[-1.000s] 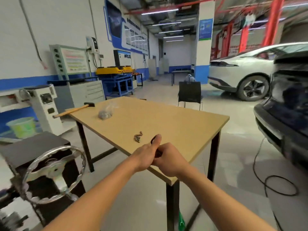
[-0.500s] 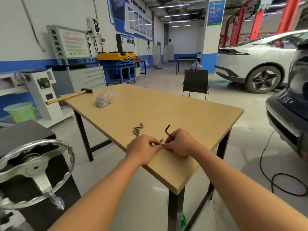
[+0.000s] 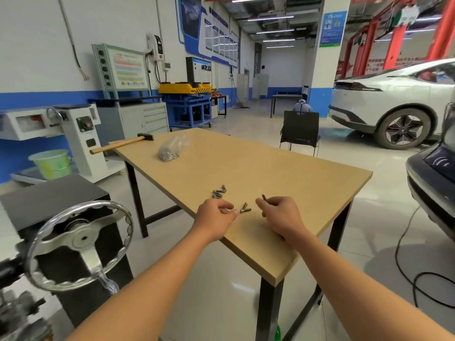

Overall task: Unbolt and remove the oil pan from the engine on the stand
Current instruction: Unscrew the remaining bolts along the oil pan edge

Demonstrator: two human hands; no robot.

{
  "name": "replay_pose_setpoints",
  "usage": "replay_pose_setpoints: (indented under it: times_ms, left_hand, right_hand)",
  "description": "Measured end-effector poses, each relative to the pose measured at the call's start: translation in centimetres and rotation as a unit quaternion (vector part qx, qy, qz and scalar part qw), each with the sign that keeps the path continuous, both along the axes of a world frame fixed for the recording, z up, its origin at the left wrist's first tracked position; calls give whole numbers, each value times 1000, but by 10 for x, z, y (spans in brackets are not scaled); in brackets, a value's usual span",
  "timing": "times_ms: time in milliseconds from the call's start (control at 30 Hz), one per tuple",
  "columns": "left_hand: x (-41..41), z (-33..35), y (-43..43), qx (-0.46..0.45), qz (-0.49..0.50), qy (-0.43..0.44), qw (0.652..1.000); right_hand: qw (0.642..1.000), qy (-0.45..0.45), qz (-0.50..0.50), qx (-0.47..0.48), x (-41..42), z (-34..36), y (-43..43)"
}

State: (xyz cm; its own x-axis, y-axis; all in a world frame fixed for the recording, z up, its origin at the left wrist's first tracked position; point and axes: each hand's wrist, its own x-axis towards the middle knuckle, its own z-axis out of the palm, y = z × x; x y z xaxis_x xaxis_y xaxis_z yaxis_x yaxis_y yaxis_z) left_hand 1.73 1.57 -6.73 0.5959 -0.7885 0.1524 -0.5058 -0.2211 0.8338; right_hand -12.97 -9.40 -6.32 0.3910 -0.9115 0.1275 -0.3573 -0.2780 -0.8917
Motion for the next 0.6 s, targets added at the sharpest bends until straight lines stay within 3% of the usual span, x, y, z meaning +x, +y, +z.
replay_pose_setpoints:
  times_ms: [100,267,467,600]
  left_hand:
    - [12,14,47,2,-23,63,998]
    - [34,48,144,-74,-35,108,991]
    - [62,85,282,-169,104,48,979]
    - [61,87,405,-199,178,-56,962]
  right_hand:
    - [993,-79,-7,85,6,8,23]
    - [982,-120,132,57,63,31,122]
    - [928,-206,306,61,141,81,271]
    - [869,-236,434,21,165,83,372]
